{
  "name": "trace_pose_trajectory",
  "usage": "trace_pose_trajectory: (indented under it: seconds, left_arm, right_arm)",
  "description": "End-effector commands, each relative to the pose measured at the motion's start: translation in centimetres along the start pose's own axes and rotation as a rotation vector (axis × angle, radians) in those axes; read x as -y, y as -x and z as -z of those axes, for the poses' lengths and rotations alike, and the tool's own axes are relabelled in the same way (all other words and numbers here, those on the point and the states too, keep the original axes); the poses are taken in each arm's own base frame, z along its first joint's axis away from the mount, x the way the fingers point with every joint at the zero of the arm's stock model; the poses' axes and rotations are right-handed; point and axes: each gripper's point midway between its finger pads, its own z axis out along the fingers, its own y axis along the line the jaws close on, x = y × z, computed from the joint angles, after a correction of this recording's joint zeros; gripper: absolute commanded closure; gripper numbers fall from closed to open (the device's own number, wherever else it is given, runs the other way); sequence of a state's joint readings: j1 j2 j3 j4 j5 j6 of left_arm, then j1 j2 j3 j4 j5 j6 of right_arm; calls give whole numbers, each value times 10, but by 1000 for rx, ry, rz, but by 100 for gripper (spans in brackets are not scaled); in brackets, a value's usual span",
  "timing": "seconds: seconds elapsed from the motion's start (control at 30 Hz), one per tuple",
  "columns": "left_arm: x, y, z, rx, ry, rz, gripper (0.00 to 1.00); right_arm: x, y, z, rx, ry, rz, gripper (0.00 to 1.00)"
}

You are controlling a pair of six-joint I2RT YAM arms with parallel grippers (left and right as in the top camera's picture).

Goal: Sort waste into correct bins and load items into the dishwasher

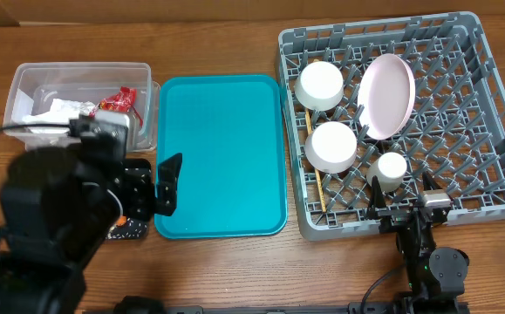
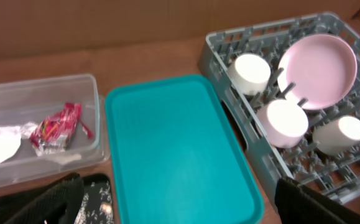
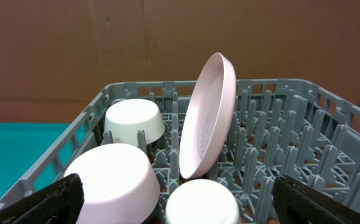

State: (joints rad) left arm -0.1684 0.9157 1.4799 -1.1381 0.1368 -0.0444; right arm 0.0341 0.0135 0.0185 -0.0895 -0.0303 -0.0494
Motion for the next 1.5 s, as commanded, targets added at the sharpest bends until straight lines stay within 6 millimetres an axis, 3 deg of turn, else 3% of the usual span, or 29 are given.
trace_pose_trajectory:
  seconds: [0.0,0.3,0.6,1.03,1.47]
  left_arm:
    - [-5,-18,-9,71,14,-20,0]
    - [0,-35,-46,433,-63,-80,0]
    - [-5,-71,-69,652,-71,-113,0]
    - [-19,-133,-98,629,-40,-100,0]
    - [-39,-167,-114,540,34,-63,0]
  right_arm:
    - [-1,-1,0,9,6,4,0]
    - [-1,-1,0,9,6,4,0]
    - [-1,-1,0,9,6,4,0]
    - [-1,-1,0,9,6,4,0]
    - [-1,-1,0,9,6,4,0]
